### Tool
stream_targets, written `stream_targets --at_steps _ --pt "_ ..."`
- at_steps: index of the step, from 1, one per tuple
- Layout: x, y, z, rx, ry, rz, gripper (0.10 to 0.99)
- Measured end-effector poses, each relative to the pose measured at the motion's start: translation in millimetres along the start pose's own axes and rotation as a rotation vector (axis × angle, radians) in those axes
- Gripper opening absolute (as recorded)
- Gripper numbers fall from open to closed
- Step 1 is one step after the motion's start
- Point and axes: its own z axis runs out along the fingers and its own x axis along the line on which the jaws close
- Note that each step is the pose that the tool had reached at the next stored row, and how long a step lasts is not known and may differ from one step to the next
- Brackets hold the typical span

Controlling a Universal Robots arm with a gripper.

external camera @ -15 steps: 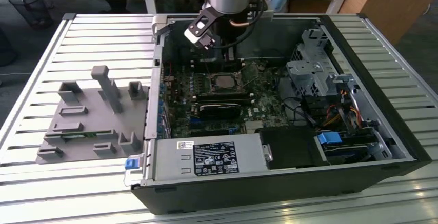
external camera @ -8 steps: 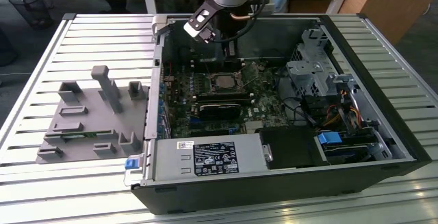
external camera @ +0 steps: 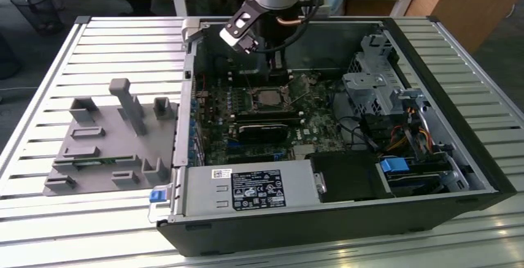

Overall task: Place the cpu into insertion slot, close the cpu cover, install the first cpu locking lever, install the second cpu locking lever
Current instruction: 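Close the cpu cover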

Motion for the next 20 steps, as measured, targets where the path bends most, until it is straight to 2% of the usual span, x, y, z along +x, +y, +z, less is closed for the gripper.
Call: stream_targets --at_steps 3,9,13,20 --pt "-1.5 2.4 0.2 0.0 0.0002 0.0 0.122" --pt "-1.3 23.5 1.5 0.004 0.0003 -0.002 0.122" --pt "-1.2 27.8 1.9 0.005 0.0026 -0.029 0.122" --pt "-1.0 42.5 3.1 0.007 0.0032 -0.037 0.122"
